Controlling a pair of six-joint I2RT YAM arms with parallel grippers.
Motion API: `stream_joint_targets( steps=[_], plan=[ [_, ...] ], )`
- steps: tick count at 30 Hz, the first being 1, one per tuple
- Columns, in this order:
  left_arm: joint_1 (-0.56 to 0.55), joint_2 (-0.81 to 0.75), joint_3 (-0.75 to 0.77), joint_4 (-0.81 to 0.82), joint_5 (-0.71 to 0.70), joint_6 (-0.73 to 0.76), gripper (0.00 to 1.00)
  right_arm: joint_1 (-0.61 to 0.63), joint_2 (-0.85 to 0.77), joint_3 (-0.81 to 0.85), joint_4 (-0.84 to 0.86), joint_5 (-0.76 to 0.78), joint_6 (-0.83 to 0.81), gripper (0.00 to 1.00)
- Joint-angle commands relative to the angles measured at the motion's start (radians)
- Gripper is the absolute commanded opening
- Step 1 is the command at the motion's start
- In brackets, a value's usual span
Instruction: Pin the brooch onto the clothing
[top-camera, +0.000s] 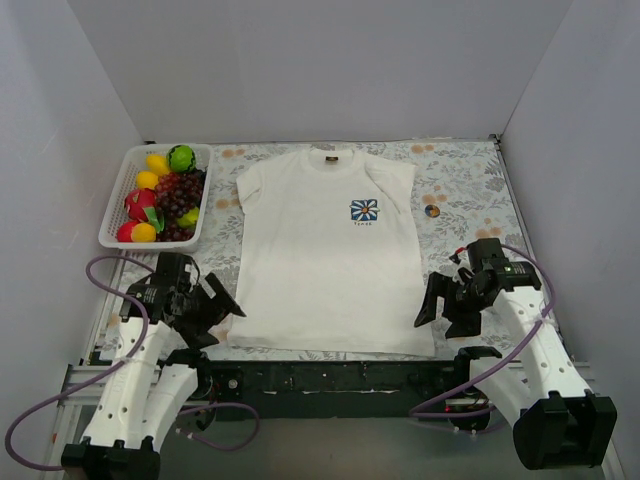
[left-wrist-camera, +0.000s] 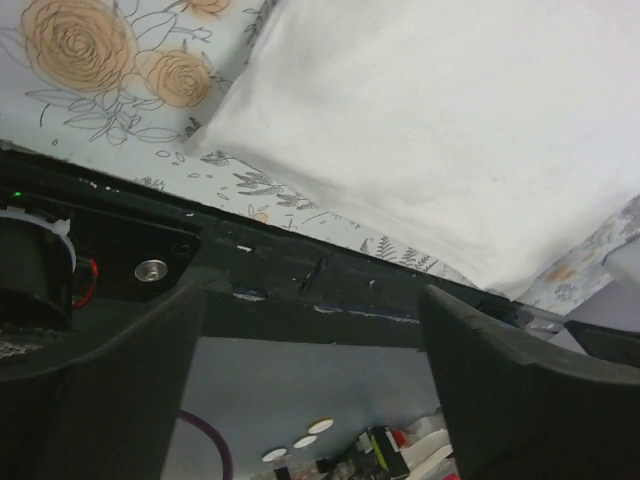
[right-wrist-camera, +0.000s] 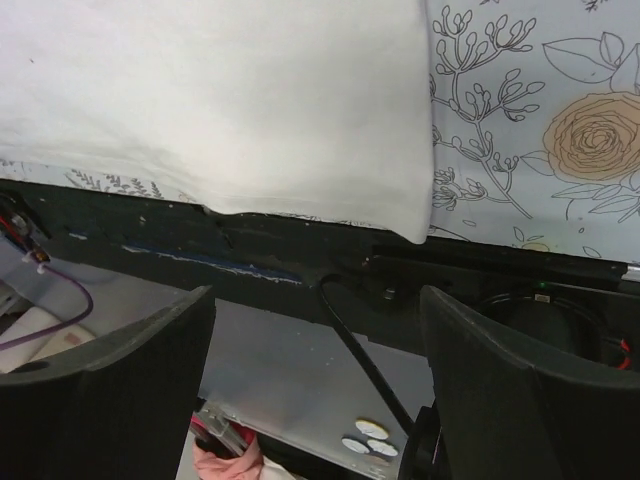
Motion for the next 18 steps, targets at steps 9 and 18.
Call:
stream_joint_targets(
  steps=[9,18],
  plan=[
    [-0.003,0.029,0.11,0.08,0.031,0.023,0.98,0.005,0.031,0.089,0.015,-0.053,-0.024,0.94],
    [-0.042,0.242,0.182,0.408,0.011,0.006,0.98,0.005,0.119,0.144,0.169,-0.077,0.016,0.95]
  ],
)
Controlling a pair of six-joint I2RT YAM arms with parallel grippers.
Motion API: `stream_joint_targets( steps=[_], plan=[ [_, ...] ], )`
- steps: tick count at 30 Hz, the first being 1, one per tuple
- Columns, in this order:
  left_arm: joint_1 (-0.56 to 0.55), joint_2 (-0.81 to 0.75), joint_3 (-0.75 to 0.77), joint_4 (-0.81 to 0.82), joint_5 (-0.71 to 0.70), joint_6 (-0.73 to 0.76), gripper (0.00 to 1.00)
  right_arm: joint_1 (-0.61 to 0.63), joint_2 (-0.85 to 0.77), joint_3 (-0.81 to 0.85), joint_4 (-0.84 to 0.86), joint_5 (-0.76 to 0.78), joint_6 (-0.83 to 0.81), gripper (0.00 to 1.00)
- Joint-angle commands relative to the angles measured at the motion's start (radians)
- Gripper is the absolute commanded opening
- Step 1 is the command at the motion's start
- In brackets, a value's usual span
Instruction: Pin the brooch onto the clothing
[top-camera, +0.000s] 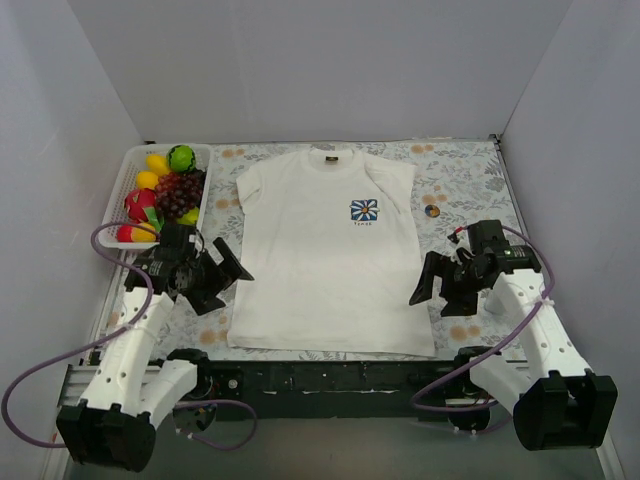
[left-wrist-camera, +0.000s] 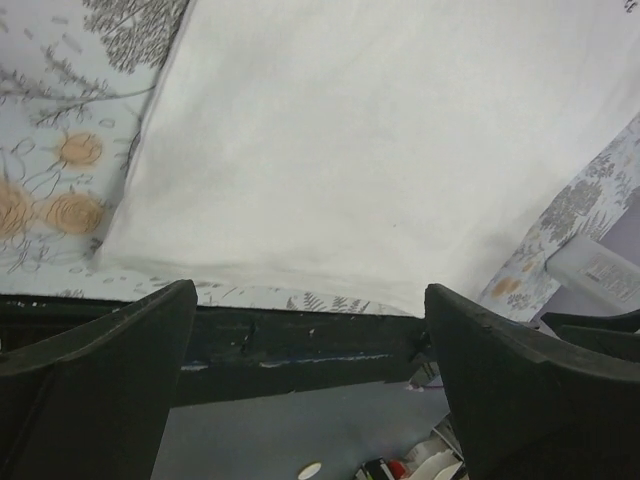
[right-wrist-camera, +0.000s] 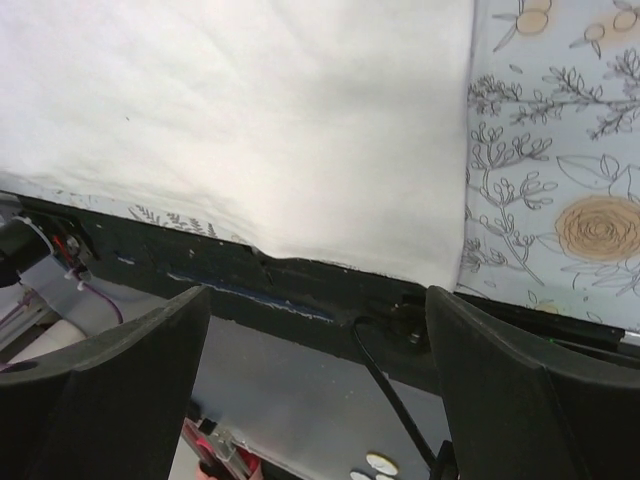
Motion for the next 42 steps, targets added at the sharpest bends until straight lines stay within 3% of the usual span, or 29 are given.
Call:
stream_joint_targets(
  steps=[1,12,17,21,30,42],
  plan=[
    [-0.013,0.123,0.09,0.226,-0.012,-0.001,0.98,0.003,0.025,0.035,0.141,-0.034,0.04,0.95],
    [-0.085,0.53,0.401,0.532,0.077,0.045,0.98,0.003,0.188,0.09,0.426,0.06,0.067,0.95],
    [-0.208,0.794,0.719,0.538,0.072,0.068,0.98,0.003,0.292,0.195,0.491,0.135,0.068,0.95],
    [-0.297,0.92,0.875,0.501,0.127,0.075,0.98,0.003,0.357,0.244,0.563,0.15,0.057,0.95],
    [-0.319,0.909,0.835,0.475,0.133,0.114,0.98,0.003,0.531,0.4,0.562,0.285,0.018,0.95],
    [-0.319,0.819,0.613,0.495,0.163,0.115,0.98,0.003,0.84,0.624,0.525,0.431,-0.022,0.95]
  ],
)
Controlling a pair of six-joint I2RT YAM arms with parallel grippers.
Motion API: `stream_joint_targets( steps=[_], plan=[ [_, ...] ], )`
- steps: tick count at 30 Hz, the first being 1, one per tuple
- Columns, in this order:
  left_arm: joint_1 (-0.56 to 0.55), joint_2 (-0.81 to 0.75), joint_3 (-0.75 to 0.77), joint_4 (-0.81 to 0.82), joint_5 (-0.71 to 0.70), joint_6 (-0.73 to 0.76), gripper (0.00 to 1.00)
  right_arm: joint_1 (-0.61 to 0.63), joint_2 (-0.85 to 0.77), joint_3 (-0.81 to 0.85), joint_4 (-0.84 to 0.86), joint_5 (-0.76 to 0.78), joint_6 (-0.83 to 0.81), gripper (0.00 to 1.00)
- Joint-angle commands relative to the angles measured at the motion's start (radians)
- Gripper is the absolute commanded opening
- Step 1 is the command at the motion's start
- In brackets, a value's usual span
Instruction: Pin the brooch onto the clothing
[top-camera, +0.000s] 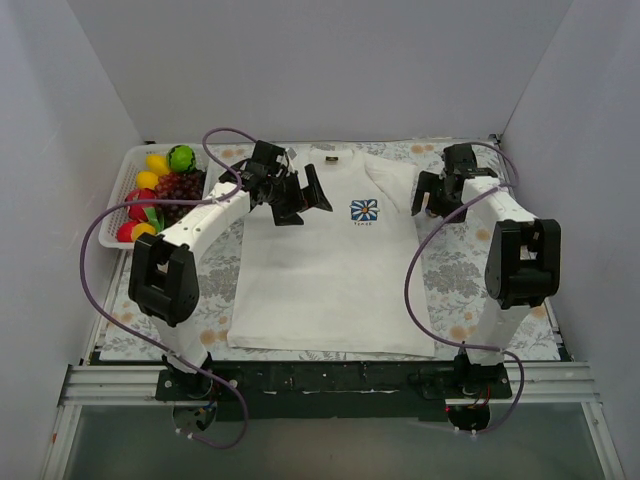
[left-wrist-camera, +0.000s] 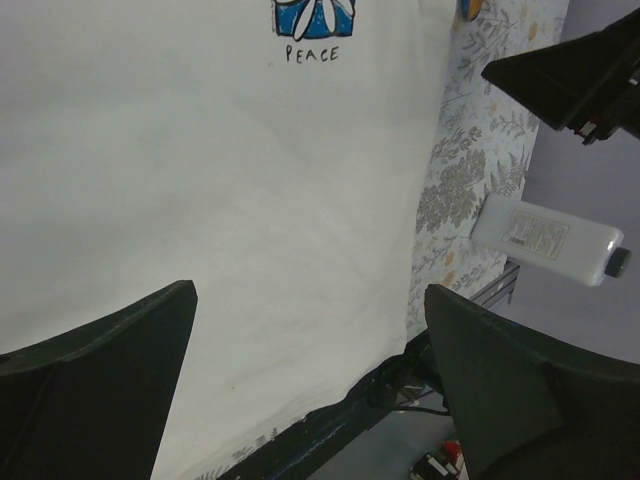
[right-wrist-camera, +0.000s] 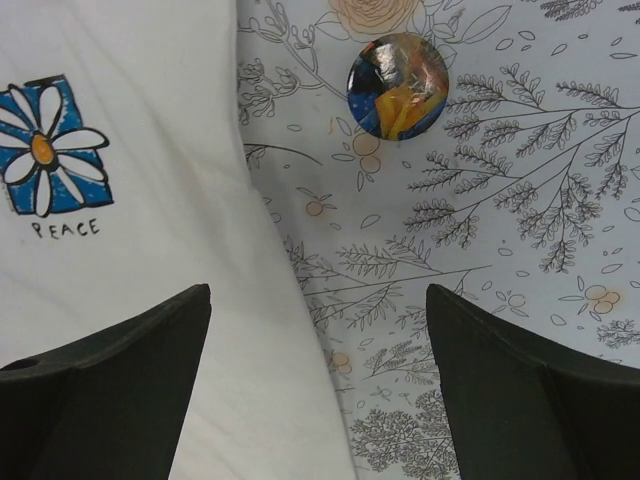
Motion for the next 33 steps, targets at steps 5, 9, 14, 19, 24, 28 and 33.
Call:
stream_joint_targets(
  steps=[5,9,14,19,24,28,33],
  plan=[
    [0.0,-0.128,-0.128,0.017,0.013,0.008,0.98,0.002,0.106,0.119,0.001,0.126,-0.032,0.94],
    [0.0,-0.142,-0.159,0.009,-0.005,0.007,0.98,0.0,0.163,0.167,-0.005,0.155,-0.037,0.93],
    [0.0,-0.162,-0.195,0.014,-0.006,-0.002,0.98,-0.038,0.233,0.207,-0.002,0.086,-0.024,0.8],
    [-0.003,-0.168,-0.213,0.017,-0.008,-0.005,0.98,-0.069,0.271,0.225,0.016,0.043,-0.015,0.75],
    [-0.014,-0.169,-0.222,0.021,-0.006,-0.007,0.98,-0.07,0.302,0.256,0.022,0.014,-0.014,0.74],
    [-0.017,-0.169,-0.225,0.028,-0.011,-0.011,0.98,-0.106,0.333,0.273,0.03,-0.029,-0.015,0.67],
    [-0.02,-0.163,-0.218,0.031,-0.011,-0.01,0.98,-0.106,0.356,0.285,0.031,-0.038,-0.017,0.64]
  ],
)
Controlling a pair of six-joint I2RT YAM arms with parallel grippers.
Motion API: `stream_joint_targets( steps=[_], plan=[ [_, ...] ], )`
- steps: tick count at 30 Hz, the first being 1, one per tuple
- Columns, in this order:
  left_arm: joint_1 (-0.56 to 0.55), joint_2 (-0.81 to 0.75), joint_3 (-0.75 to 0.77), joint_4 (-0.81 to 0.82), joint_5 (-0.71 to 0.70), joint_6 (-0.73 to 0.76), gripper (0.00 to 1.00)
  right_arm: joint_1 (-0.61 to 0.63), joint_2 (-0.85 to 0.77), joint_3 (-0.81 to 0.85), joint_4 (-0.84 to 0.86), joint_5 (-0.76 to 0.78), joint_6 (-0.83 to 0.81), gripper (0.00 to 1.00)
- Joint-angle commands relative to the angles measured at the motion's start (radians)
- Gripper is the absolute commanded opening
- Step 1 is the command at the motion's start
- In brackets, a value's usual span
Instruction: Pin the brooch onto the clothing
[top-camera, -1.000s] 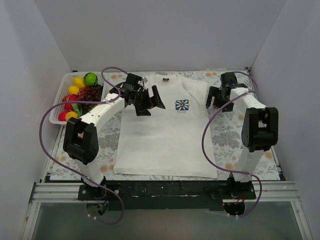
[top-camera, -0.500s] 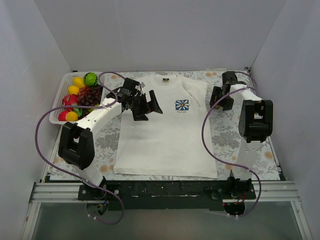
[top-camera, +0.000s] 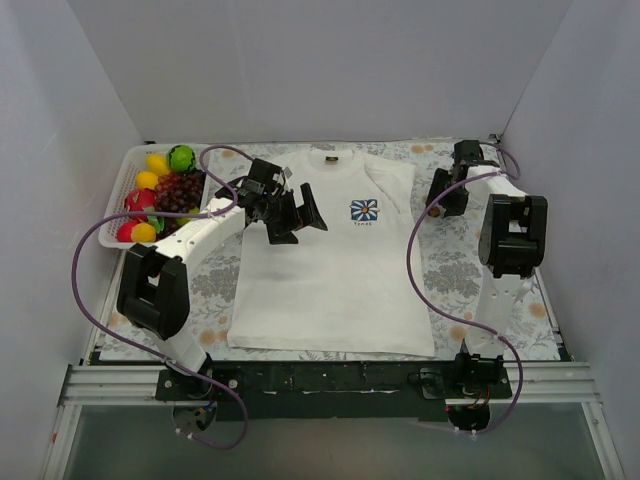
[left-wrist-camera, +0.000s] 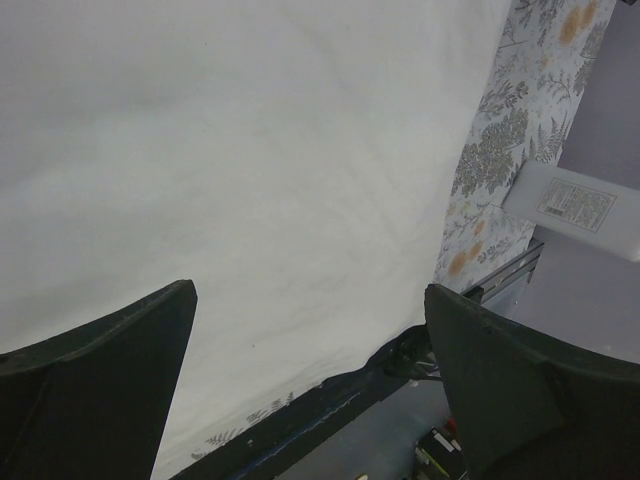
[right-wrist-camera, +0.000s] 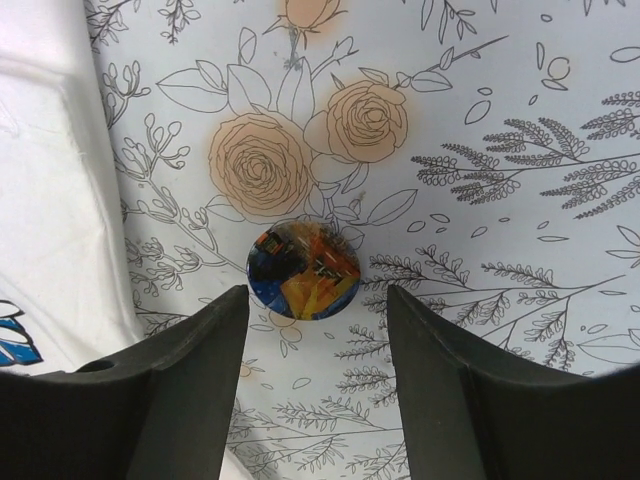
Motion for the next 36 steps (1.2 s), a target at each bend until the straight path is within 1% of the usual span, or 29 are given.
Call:
stream_joint_targets(
  steps=[1,4,12,14,16,26,28,30,33,34,36],
  plan=[
    [-0.007,-0.049,0.0,0.013,-0.008,0.0,0.98,-0.005,0.027,0.04,0.015,-0.004,0.001,0.64],
    [-0.007,-0.043,0.005,0.013,-0.009,0.002,0.98,-0.003,0.045,0.066,-0.015,0.01,-0.004,0.64],
    [-0.01,-0.043,-0.001,0.015,-0.015,0.0,0.98,0.018,0.067,0.089,-0.014,0.02,-0.016,0.64],
    [-0.011,-0.043,-0.003,0.013,-0.017,0.0,0.98,0.018,0.074,0.096,-0.024,0.056,-0.019,0.64],
    [-0.011,-0.045,-0.003,0.013,-0.02,-0.001,0.98,0.053,0.09,0.112,-0.037,0.074,-0.021,0.64],
    [-0.011,-0.049,-0.01,0.012,-0.034,0.003,0.98,0.086,0.148,0.159,-0.141,0.16,-0.033,0.63],
    [-0.011,-0.051,-0.01,0.008,-0.04,0.005,0.98,0.086,0.149,0.153,-0.167,0.174,-0.035,0.63],
    [-0.011,-0.055,-0.015,0.008,-0.041,0.003,0.98,0.086,0.133,0.129,-0.153,0.177,-0.038,0.62],
    [-0.011,-0.062,-0.024,0.013,-0.048,0.0,0.98,0.086,0.114,0.09,-0.138,0.18,-0.041,0.61],
    [-0.011,-0.063,-0.027,0.012,-0.048,0.0,0.98,0.086,0.111,0.083,-0.135,0.174,-0.042,0.51],
    [-0.011,-0.065,-0.027,0.013,-0.054,0.002,0.98,0.086,0.107,0.071,-0.133,0.169,-0.048,0.49]
  ],
)
